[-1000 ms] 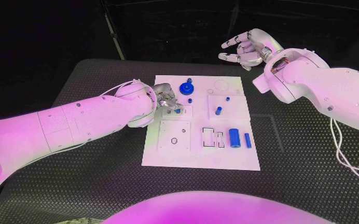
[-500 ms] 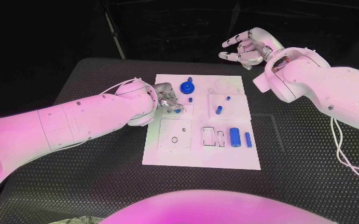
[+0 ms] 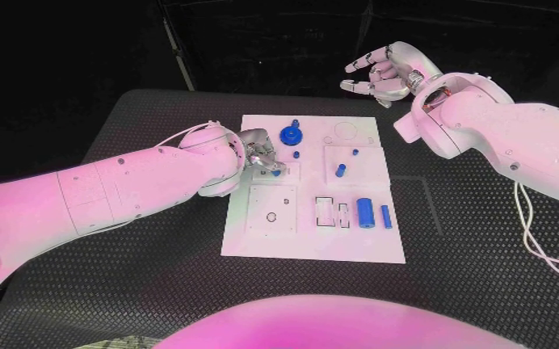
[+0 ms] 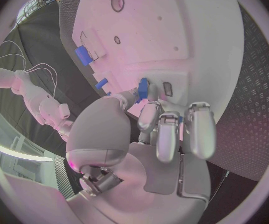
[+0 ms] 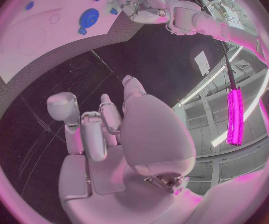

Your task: Assemble the parts on the task board

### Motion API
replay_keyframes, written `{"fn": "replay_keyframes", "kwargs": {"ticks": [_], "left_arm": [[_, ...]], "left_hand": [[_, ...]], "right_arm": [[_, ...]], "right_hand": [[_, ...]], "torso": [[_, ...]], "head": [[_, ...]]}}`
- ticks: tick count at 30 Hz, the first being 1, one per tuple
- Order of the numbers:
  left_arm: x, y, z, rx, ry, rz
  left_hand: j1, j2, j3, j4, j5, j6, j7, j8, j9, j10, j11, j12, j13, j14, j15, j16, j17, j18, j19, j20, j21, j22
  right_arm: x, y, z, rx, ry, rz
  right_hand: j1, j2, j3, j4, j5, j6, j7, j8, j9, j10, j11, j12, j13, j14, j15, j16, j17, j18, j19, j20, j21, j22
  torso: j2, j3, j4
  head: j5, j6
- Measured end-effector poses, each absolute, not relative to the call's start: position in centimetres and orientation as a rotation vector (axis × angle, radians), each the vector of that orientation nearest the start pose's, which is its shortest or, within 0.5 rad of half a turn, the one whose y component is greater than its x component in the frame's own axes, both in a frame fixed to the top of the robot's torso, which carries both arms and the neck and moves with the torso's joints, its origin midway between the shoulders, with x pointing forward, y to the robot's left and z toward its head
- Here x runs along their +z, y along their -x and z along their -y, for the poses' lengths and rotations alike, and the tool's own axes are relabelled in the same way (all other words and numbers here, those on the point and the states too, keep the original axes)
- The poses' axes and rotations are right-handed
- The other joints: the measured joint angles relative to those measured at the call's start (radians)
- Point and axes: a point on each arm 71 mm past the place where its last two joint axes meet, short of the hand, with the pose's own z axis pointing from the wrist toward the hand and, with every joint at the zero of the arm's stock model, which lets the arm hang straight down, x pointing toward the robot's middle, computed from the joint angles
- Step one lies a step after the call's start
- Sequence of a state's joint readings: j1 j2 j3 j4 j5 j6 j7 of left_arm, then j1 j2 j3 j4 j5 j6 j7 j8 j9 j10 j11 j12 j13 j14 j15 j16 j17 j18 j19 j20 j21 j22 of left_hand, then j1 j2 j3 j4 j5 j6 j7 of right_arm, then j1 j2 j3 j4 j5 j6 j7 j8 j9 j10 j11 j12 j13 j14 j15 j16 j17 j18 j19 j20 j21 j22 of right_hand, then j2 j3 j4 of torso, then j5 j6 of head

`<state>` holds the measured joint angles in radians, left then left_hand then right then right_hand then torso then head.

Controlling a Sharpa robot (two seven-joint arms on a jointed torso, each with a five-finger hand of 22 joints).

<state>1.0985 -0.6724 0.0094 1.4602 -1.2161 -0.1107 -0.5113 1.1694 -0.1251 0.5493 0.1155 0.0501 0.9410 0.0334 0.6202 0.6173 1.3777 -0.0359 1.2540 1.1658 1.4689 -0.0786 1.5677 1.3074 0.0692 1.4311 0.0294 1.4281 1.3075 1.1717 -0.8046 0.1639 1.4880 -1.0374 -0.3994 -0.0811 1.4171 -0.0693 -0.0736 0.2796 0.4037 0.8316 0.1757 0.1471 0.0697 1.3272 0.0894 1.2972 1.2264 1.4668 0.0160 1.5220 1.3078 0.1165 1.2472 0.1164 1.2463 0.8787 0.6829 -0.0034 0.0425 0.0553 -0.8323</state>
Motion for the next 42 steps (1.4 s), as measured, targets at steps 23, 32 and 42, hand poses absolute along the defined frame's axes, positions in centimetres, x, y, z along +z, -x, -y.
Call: {"fn": "replay_keyframes", "kwargs": {"ticks": [23,32,42], "left_arm": [[-24.4,-47.2,-15.7,-0.540,0.311,-2.008],[-24.8,-47.3,-15.4,-0.541,0.321,-2.007],[-25.4,-47.5,-15.3,-0.525,0.324,-1.991]], "left_hand": [[0.002,0.006,-0.006,-0.006,-0.001,0.003,0.000,0.003,0.003,0.009,-0.002,0.012,0.011,-0.004,-0.004,0.000,0.000,0.000,0.008,-0.001,0.010,0.000],[0.003,0.009,-0.006,-0.006,-0.004,0.003,0.001,0.005,0.003,0.009,-0.001,0.012,0.010,-0.004,-0.004,0.000,0.000,0.000,0.008,-0.001,0.010,0.000],[0.005,0.012,-0.008,-0.008,-0.004,0.005,0.002,0.008,0.004,0.009,-0.001,0.012,0.008,-0.004,-0.004,0.000,0.000,0.000,0.011,-0.004,0.010,0.000]], "right_arm": [[-12.5,-51.5,20.5,0.911,-0.358,-1.522],[-12.5,-51.5,20.5,0.911,-0.357,-1.522],[-12.5,-51.5,20.5,0.912,-0.357,-1.522]], "right_hand": [[-0.005,0.005,-0.003,0.003,0.000,0.000,0.000,0.004,0.000,0.000,0.000,0.000,0.000,0.000,0.000,0.000,0.000,0.000,0.000,0.000,0.000,0.000],[-0.005,0.005,-0.003,0.003,0.000,0.000,0.000,0.004,0.000,0.000,0.000,0.000,0.000,0.000,0.000,0.000,0.000,0.000,0.000,0.000,0.000,0.000],[-0.005,0.005,-0.003,0.003,0.000,0.000,0.000,0.004,0.000,0.000,0.000,0.000,0.000,0.000,0.000,0.000,0.000,0.000,0.000,0.000,0.000,0.000]], "torso": [[-0.001,0.0000,0.0000],[-0.001,0.0001,-0.0006],[0.000,0.0000,-0.0006]], "head": [[0.003,0.004],[0.000,0.004],[0.000,-0.001]]}}
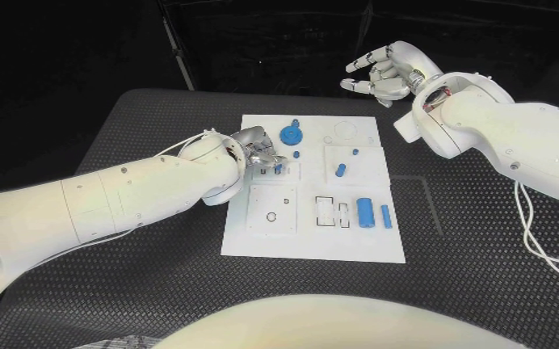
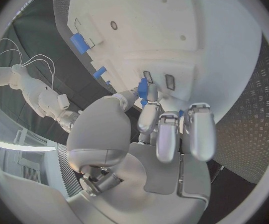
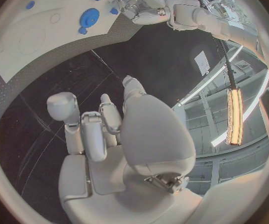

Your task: Assemble the parts on the task board

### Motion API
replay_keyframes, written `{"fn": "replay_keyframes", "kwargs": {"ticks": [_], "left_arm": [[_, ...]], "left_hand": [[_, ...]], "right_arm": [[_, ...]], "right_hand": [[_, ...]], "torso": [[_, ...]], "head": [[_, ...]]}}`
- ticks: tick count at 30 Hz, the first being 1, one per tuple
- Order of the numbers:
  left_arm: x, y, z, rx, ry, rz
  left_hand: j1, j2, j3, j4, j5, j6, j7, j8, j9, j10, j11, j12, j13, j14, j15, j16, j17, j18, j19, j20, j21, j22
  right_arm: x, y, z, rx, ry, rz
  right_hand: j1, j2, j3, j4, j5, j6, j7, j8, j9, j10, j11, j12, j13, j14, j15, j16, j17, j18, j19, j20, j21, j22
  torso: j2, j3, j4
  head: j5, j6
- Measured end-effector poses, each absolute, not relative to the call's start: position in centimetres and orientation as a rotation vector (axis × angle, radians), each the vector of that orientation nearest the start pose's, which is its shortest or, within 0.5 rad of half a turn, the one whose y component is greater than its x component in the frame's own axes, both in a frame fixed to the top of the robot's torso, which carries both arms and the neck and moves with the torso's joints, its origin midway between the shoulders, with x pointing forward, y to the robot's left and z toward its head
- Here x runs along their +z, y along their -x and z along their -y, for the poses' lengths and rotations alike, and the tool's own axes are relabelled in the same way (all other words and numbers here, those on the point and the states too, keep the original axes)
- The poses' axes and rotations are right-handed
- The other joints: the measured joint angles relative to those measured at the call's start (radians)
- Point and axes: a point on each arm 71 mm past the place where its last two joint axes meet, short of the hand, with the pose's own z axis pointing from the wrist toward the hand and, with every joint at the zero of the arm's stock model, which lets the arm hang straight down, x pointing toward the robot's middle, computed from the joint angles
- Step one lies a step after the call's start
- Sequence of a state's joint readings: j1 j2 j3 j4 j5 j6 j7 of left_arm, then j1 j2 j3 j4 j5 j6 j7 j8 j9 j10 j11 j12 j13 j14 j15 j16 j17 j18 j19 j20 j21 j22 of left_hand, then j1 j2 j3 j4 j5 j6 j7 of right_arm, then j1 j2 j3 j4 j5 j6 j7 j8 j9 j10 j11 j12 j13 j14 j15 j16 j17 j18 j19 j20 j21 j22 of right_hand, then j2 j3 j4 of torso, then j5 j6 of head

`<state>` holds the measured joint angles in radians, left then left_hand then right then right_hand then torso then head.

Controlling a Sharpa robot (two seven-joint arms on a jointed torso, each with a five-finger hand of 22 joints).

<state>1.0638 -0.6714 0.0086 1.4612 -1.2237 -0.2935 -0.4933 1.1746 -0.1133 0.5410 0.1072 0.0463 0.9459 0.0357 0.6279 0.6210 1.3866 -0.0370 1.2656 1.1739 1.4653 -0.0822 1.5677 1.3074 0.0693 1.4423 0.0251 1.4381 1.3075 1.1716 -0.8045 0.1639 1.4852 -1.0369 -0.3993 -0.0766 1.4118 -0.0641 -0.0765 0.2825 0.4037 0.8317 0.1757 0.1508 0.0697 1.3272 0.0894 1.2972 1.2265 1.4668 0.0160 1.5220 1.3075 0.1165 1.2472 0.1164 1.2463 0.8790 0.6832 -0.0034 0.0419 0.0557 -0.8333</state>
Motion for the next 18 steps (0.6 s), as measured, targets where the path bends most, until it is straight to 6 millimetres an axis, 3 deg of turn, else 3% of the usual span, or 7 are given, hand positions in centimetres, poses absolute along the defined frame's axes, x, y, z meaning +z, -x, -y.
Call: {"fn": "replay_keyframes", "kwargs": {"ticks": [18], "left_arm": [[-25.44,-47.55,-15.25,-0.510,0.278,-2.014]], "left_hand": [[0.010,-0.008,-0.010,-0.010,0.000,0.002,0.002,0.003,0.003,0.000,0.000,0.000,-0.007,0.001,-0.001,0.000,0.000,0.000,0.000,0.000,0.000,0.000]], "right_arm": [[-12.55,-51.53,20.53,0.911,-0.357,-1.523]], "right_hand": [[0.000,0.000,0.000,0.000,0.000,0.000,0.000,0.000,0.000,0.000,0.000,0.000,0.000,0.000,0.000,0.000,0.000,0.000,0.000,0.000,0.000,0.000]], "torso": [[0.000,-0.0007,0.0004]], "head": [[-0.003,-0.010]]}}
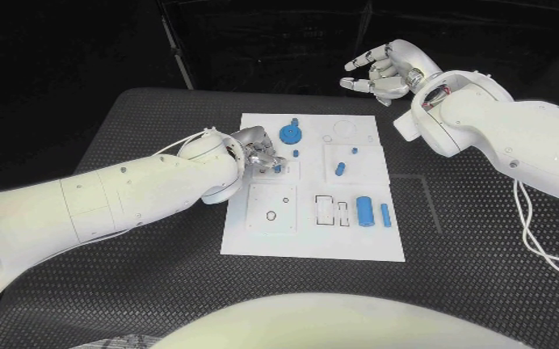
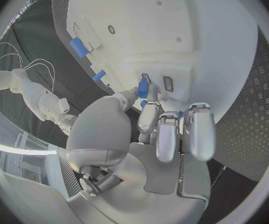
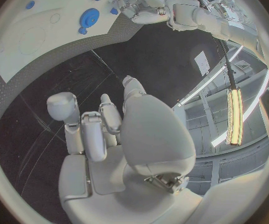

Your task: Assemble the parts on the task board

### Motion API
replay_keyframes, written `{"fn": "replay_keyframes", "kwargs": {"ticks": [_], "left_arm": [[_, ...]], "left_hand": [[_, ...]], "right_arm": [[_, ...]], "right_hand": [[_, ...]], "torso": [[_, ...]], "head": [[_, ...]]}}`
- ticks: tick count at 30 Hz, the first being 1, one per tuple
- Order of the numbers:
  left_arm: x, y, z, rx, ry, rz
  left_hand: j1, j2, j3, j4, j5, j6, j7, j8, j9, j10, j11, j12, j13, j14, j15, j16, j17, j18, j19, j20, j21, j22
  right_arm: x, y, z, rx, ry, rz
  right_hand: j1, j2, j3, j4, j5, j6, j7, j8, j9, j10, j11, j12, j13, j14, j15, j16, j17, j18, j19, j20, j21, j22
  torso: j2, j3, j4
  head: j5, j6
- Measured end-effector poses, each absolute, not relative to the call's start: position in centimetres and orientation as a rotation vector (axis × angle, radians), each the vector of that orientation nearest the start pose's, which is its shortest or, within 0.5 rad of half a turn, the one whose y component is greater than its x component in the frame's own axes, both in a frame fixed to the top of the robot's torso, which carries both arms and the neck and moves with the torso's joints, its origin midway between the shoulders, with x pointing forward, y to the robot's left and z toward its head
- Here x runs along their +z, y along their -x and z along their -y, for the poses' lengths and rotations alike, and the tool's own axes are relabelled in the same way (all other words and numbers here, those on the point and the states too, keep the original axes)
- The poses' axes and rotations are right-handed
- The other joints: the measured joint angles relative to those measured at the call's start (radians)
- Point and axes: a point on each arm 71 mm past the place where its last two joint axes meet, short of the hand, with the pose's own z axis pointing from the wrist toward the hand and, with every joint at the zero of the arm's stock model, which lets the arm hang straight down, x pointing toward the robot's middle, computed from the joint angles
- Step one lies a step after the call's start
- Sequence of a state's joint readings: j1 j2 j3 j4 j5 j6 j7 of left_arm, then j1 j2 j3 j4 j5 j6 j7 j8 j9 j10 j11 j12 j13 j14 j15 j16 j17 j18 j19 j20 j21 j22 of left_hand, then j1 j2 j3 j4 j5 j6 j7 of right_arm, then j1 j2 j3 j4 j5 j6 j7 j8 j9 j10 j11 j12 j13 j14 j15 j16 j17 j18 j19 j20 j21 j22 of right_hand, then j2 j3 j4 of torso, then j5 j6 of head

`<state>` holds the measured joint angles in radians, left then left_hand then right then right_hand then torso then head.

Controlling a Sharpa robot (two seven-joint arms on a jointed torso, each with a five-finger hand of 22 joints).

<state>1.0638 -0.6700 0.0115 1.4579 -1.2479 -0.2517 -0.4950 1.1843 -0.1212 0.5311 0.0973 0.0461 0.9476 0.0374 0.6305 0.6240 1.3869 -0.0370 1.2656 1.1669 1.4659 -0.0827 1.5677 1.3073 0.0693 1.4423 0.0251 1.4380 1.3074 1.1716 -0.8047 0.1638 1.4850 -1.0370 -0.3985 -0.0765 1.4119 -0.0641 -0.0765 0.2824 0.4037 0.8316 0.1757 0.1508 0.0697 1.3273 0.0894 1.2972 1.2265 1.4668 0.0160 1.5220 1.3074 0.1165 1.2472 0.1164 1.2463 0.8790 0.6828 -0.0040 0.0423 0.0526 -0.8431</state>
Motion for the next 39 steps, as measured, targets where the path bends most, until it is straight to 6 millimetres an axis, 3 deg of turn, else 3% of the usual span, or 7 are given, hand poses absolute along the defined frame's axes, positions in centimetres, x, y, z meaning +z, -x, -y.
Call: {"fn": "replay_keyframes", "kwargs": {"ticks": [34,36,39], "left_arm": [[-25.48,-47.77,-15.15,-0.496,0.247,-2.043],[-25.48,-47.78,-15.15,-0.495,0.247,-2.043],[-25.48,-47.79,-15.15,-0.495,0.247,-2.042]], "left_hand": [[0.002,-0.018,-0.038,-0.038,0.000,0.015,-0.007,0.007,0.002,0.005,-0.002,-0.005,-0.003,-0.001,-0.007,0.000,0.000,0.000,0.003,-0.003,0.000,0.000],[0.002,-0.018,-0.043,-0.043,0.000,0.020,-0.005,0.006,0.001,0.009,-0.003,-0.005,-0.002,-0.001,-0.007,0.000,0.000,-0.014,0.003,-0.003,0.000,0.000],[0.001,-0.020,-0.050,-0.050,0.000,0.020,-0.005,0.006,0.000,0.008,-0.007,-0.005,-0.001,-0.001,-0.007,0.000,0.000,-0.015,0.004,-0.004,0.000,0.000]], "right_arm": [[-12.60,-51.63,20.52,0.911,-0.359,-1.524],[-12.60,-51.63,20.52,0.911,-0.359,-1.524],[-12.60,-51.63,20.53,0.911,-0.359,-1.523]], "right_hand": [[0.000,0.000,0.000,0.000,0.006,0.000,0.000,0.000,-0.001,0.000,0.000,0.000,0.000,0.000,0.000,0.000,0.000,0.000,0.000,0.000,-0.004,-0.002],[0.000,0.000,0.000,0.000,0.006,0.000,0.000,0.000,-0.001,0.000,0.000,0.000,0.000,0.000,0.000,0.000,0.000,0.000,0.000,0.000,-0.004,-0.002],[0.000,0.000,0.000,0.000,0.006,0.000,0.000,0.000,-0.001,0.000,0.000,0.000,0.000,0.000,0.000,0.000,0.000,0.000,0.000,0.000,-0.004,-0.002]], "torso": [[0.000,0.0005,0.0000],[0.000,0.0005,0.0001],[0.000,0.0004,0.0001]], "head": [[-0.002,-0.011],[-0.002,-0.010],[-0.003,-0.009]]}}
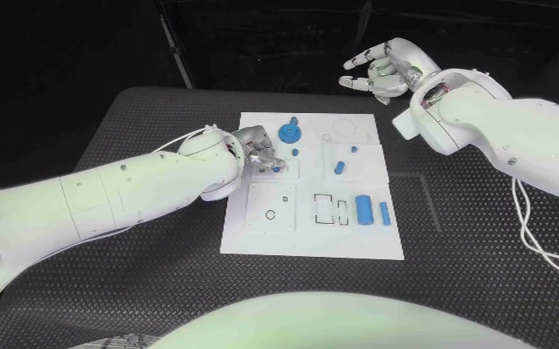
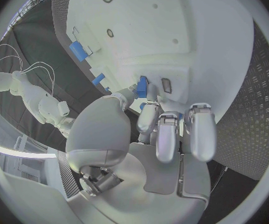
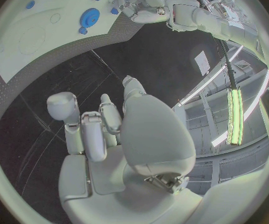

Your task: Assemble the parts on the task board

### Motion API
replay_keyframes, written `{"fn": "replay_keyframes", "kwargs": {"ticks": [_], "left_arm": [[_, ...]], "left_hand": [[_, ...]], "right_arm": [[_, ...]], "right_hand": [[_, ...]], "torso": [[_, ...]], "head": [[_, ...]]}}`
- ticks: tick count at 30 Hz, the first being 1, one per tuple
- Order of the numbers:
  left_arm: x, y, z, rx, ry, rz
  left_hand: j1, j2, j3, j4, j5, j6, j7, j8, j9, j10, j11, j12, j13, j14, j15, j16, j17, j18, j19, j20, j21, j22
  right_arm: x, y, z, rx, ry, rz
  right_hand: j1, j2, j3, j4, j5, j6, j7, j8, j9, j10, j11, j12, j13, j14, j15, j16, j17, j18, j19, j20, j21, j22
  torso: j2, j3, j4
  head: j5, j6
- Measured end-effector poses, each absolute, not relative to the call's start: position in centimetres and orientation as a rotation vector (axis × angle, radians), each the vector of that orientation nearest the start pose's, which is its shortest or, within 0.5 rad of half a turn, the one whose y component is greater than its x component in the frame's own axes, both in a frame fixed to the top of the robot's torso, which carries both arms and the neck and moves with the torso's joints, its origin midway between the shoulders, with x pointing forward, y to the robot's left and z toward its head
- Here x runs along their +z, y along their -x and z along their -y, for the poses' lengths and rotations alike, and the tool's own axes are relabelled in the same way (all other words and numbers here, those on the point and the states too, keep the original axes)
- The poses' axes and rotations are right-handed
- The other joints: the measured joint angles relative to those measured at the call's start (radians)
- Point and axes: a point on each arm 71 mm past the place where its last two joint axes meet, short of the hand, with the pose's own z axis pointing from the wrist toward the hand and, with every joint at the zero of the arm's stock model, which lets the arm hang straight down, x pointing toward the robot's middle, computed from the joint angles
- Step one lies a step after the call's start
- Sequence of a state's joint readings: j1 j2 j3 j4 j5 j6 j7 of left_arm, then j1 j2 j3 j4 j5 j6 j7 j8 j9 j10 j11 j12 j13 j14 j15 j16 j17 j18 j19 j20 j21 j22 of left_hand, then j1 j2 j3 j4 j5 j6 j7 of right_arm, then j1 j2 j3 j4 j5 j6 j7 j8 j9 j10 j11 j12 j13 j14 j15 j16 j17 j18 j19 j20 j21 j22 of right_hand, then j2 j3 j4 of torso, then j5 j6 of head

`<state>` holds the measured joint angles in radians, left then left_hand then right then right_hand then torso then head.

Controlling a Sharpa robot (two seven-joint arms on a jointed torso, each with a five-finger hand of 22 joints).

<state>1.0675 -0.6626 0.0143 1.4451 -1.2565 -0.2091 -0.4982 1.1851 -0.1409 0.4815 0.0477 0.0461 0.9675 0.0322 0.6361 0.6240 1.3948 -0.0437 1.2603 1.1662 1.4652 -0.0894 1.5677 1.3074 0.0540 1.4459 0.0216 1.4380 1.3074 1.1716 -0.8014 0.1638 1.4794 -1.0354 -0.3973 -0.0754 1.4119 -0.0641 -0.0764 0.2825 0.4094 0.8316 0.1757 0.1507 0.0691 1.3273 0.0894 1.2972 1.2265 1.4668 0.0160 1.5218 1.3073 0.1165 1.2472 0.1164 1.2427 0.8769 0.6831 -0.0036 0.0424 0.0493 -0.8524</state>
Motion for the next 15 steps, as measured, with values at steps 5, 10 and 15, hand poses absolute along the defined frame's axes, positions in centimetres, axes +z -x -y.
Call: {"fn": "replay_keyframes", "kwargs": {"ticks": [5,10,15], "left_arm": [[-25.51,-47.79,-15.17,-0.495,0.249,-2.041],[-25.53,-47.78,-15.18,-0.495,0.250,-2.039],[-25.55,-47.75,-15.20,-0.495,0.252,-2.038]], "left_hand": [[-0.007,-0.007,-0.011,-0.011,0.000,0.004,-0.004,0.000,0.001,-0.001,-0.001,0.000,0.003,0.000,0.000,0.000,0.000,0.000,0.003,-0.003,0.000,0.000],[-0.014,-0.005,-0.015,-0.015,0.000,0.007,-0.007,0.003,0.002,0.001,-0.003,0.000,0.005,0.004,-0.003,0.000,0.000,0.000,0.005,-0.005,0.004,0.000],[-0.016,-0.006,-0.022,-0.013,0.000,0.007,-0.007,0.004,0.001,0.002,-0.005,0.000,0.008,0.004,-0.004,0.000,0.000,0.000,0.006,-0.006,0.004,0.000]], "right_arm": [[-12.61,-51.64,20.53,0.911,-0.359,-1.523],[-12.61,-51.64,20.54,0.911,-0.359,-1.523],[-12.61,-51.64,20.55,0.911,-0.360,-1.523]], "right_hand": [[-0.004,0.004,0.000,0.000,0.000,0.000,0.000,0.000,0.000,0.000,0.000,0.000,0.000,0.000,0.000,-0.004,0.001,0.000,0.000,0.000,0.000,-0.002],[-0.004,0.004,0.000,0.000,0.000,0.000,0.000,0.000,0.000,0.000,0.000,0.000,0.000,0.000,0.000,-0.003,0.001,0.000,0.000,0.000,0.000,-0.002],[-0.004,0.004,0.000,0.000,0.000,0.000,0.000,0.000,0.000,0.000,0.000,0.000,0.000,0.000,0.000,-0.003,0.001,0.000,0.000,0.000,0.000,-0.002]], "torso": [[0.000,0.0000,0.0000],[0.000,-0.0002,0.0000],[0.000,-0.0002,0.0005]], "head": [[-0.001,0.000],[-0.001,-0.001],[-0.001,-0.002]]}}
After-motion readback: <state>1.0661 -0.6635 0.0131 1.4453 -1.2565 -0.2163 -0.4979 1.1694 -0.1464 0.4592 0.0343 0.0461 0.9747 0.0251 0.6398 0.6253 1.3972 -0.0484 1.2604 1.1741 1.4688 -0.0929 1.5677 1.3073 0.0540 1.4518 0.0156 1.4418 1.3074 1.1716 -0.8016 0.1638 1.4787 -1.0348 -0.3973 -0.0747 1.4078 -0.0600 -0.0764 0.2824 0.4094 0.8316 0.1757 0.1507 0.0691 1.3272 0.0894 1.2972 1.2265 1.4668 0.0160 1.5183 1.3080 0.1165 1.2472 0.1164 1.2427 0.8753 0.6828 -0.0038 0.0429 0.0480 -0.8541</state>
